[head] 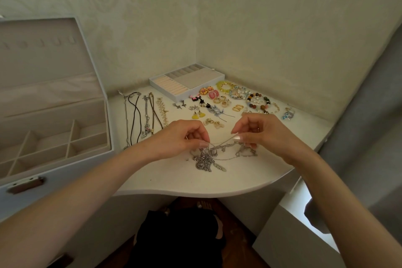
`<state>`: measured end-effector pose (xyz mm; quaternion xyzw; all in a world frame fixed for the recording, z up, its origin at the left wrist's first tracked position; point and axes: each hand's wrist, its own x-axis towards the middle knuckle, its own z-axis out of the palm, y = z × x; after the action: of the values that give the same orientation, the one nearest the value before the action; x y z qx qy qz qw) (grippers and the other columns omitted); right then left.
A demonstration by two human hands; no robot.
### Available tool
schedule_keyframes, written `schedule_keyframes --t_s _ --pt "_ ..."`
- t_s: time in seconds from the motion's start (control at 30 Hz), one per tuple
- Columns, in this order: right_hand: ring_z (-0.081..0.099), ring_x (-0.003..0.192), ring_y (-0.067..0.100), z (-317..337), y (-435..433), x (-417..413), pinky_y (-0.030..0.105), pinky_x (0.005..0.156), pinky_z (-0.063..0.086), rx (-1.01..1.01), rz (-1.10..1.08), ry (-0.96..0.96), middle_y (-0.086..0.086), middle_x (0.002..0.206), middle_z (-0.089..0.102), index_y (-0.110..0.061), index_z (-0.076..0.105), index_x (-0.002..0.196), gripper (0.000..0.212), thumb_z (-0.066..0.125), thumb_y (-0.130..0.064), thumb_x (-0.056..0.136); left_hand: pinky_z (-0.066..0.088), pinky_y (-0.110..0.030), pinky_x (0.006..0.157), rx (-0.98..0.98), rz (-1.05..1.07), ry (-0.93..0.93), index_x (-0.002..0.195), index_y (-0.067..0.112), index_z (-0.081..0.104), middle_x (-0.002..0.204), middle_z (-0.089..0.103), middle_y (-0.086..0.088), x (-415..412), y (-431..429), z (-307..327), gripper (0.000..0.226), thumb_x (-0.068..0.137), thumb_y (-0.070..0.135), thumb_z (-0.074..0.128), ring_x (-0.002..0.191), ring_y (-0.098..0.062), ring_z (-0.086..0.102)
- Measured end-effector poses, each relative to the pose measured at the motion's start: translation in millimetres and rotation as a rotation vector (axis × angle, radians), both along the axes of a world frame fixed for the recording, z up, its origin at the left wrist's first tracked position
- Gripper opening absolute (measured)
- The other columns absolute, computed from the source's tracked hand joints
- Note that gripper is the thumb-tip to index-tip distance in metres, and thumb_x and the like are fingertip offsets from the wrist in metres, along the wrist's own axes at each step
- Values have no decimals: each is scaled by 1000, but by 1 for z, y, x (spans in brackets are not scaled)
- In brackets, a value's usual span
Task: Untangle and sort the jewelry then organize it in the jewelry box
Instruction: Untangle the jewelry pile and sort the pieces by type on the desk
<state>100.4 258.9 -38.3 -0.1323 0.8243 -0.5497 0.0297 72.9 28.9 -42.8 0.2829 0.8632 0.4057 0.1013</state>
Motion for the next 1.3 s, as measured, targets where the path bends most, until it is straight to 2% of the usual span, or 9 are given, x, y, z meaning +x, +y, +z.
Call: schedule_keyframes --t_s 0.17,0.3,0.47,0.6,0.73,0.87,1.0,1.13,1.3 --pt "53 51 5 1 3 0 16 52 46 0 -21 12 1 61 61 -8 68 81 11 75 -3 74 50 -18 69 67 41 -18 86 18 64 77 65 4 -2 -4 1 11 82 8 68 67 -4 61" --pt "55 53 4 0 4 -1 15 53 47 17 -30 11 0 62 62 -8 68 81 10 74 -3 75 52 -17 67 112 56 -40 88 14 63 78 66 1 -1 -3 4 9 84 6 67 68 -4 63" --pt "56 64 8 -7 2 -5 18 61 47 154 -23 71 8 73 64 -18 70 79 14 76 -5 76 53 -18 68 179 38 -63 89 13 63 81 67 -3 -1 3 7 12 84 1 66 73 -9 66" --pt "52 66 7 -13 -2 -7 15 62 43 272 -14 104 7 78 65 -28 68 76 23 77 -7 76 53 -22 77 29 33 20 91 18 64 92 69 4 -2 -2 6 17 80 8 72 79 -7 63" --pt "47 60 0 -14 -3 -7 12 58 41 266 -10 93 -1 74 61 -27 69 75 22 76 -6 75 41 -10 66 -153 -6 49 84 23 63 83 63 11 2 -18 11 19 75 17 77 70 2 52" --pt "46 61 1 -13 -6 -7 12 59 40 247 -6 123 0 79 66 -30 69 73 21 78 -11 74 39 -18 67 -328 -41 59 83 27 63 82 60 15 6 -23 4 21 71 24 80 68 0 45" --pt "48 66 2 -15 -19 -3 11 63 38 181 76 184 -5 83 62 -29 72 79 19 79 -12 74 40 -23 68 -306 -23 121 73 31 61 76 60 15 3 -22 -6 18 73 25 78 68 -1 46" --pt "49 80 6 -23 -32 -4 11 69 36 215 125 251 -8 90 62 -33 72 82 22 80 -15 74 31 -14 62 -388 41 260 74 32 57 78 54 15 -5 -25 -10 17 77 33 74 71 4 44" --pt "52 81 8 -24 -35 -6 11 69 35 169 62 262 -10 87 62 -36 71 78 21 79 -17 75 31 -26 68 -356 244 437 79 24 58 84 55 11 -29 -13 -9 15 80 32 71 84 -8 45"
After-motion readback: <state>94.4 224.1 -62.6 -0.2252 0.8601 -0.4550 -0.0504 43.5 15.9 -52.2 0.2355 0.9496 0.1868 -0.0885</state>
